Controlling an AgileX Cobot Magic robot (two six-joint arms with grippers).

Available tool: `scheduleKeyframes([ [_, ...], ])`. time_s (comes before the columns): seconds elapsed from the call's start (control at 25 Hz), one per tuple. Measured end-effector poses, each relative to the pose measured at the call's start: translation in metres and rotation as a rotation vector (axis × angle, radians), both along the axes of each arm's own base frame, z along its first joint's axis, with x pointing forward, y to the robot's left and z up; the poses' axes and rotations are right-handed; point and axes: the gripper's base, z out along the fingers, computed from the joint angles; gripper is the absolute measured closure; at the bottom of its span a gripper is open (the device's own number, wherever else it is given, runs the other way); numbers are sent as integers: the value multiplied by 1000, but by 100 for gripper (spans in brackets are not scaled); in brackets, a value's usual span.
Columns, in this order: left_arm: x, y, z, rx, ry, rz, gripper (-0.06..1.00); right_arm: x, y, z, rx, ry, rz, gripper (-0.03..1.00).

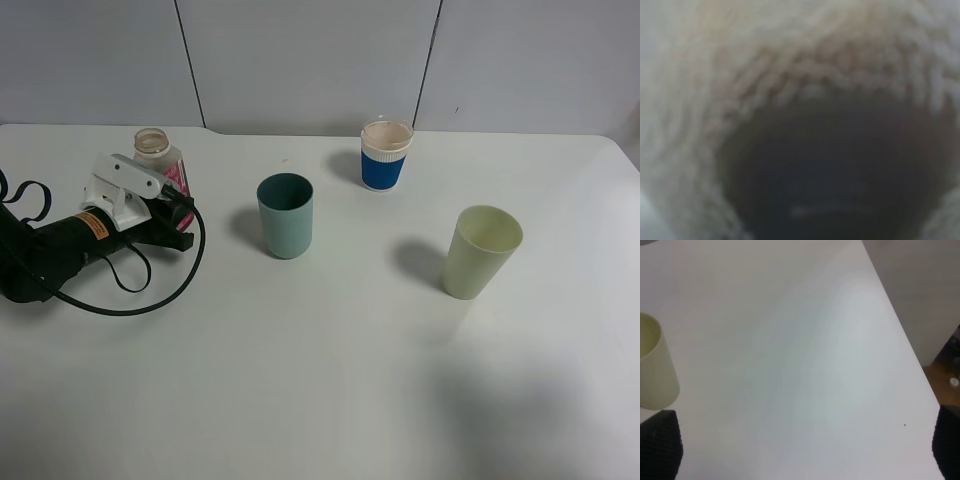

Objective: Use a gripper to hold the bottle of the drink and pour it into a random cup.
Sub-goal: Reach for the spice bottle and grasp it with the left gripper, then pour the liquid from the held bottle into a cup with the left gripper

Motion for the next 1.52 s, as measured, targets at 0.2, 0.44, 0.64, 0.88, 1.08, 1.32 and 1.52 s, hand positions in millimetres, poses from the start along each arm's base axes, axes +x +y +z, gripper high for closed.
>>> scheduleKeyframes([
  [0.2, 0, 0, 0, 3, -1, -7, 62, 0, 0, 0, 0, 0, 0, -3],
  [0.44, 0, -2, 7, 13, -9, -32, 62, 0, 0, 0, 0, 0, 0, -3],
  [0.64, 1, -4, 24, 7, -54, -50, 62, 0, 0, 0, 0, 0, 0, -3],
  [0.88, 1, -4, 44, 24, -53, -61, 62, 0, 0, 0, 0, 0, 0, -3],
  [1.08, -2, -5, 58, 77, -23, -83, 62, 0, 0, 0, 0, 0, 0, -3],
  [1.32, -8, -2, 72, 148, 53, -78, 62, 0, 0, 0, 0, 0, 0, -3],
  [1.52, -14, -8, 82, 190, 101, -80, 62, 0, 0, 0, 0, 0, 0, -3],
])
